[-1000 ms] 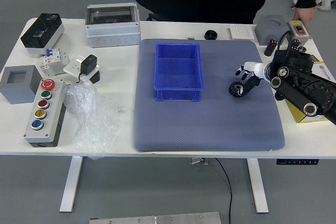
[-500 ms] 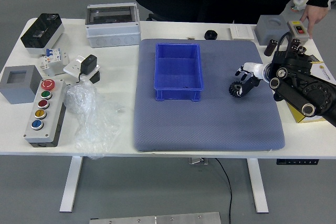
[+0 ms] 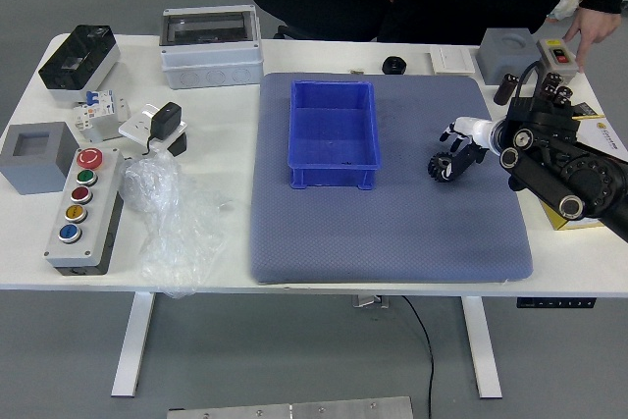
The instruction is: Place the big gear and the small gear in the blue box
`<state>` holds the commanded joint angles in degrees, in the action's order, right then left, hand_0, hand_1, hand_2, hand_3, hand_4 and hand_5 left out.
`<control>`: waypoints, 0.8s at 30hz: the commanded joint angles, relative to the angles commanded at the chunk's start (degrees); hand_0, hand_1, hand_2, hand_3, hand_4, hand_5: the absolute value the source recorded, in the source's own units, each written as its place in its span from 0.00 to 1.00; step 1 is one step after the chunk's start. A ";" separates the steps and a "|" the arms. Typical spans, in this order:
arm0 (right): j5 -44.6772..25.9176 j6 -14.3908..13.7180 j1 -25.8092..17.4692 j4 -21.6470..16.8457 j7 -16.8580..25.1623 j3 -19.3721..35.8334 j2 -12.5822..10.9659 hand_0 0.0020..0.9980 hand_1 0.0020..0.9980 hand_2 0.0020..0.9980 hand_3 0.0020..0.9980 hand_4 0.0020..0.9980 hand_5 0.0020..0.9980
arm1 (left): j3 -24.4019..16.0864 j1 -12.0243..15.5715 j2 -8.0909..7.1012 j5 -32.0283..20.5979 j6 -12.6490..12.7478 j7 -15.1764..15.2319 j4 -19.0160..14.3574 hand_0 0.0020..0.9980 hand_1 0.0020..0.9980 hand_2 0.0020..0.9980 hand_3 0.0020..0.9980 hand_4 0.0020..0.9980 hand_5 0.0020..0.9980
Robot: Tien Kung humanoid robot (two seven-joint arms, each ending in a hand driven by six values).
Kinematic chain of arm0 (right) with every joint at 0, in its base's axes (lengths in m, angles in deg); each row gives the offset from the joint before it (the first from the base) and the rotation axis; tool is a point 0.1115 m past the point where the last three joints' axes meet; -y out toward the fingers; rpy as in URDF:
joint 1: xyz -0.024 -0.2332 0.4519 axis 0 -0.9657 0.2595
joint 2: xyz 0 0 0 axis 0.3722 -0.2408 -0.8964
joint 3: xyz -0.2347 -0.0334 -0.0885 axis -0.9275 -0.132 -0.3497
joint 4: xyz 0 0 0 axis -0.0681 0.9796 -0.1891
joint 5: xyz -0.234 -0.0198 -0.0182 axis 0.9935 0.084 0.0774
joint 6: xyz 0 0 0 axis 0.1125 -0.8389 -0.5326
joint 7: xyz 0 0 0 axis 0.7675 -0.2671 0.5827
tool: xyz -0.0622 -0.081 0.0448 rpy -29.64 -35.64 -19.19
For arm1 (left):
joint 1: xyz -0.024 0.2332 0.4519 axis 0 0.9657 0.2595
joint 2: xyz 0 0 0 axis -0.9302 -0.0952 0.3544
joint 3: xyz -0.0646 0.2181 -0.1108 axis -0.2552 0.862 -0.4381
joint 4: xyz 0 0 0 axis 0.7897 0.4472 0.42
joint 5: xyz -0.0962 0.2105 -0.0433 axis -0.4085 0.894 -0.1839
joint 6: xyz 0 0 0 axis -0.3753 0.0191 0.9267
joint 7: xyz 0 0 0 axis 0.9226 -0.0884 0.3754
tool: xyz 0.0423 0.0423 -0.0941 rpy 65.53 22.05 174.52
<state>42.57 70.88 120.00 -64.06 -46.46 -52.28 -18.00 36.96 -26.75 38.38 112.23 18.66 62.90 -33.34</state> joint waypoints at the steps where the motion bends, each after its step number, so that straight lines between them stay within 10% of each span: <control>1: -0.01 -0.03 -0.04 0.05 0.00 -0.06 0.08 0.59 0.63 0.76 0.86 0.84 0.17 | -0.02 -0.01 0.00 0.02 0.00 0.00 -0.01 0.89 0.88 0.88 0.86 0.67 0.35; 17: -0.15 -1.49 -0.40 0.93 0.13 -0.42 0.98 0.58 0.63 0.77 0.85 0.84 0.17 | -0.08 -0.21 0.05 0.12 0.00 -0.02 -0.04 0.89 0.88 0.88 0.86 0.67 0.35; 24: 0.81 -3.97 -0.60 1.39 0.21 -0.78 1.35 0.39 0.48 0.60 0.70 0.82 0.15 | -0.11 -0.28 0.06 0.13 0.00 -0.02 -0.05 0.89 0.88 0.88 0.86 0.67 0.35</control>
<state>43.37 66.91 119.39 -62.67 -46.25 -53.06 -16.65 36.85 -27.03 38.45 112.37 18.66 62.88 -33.39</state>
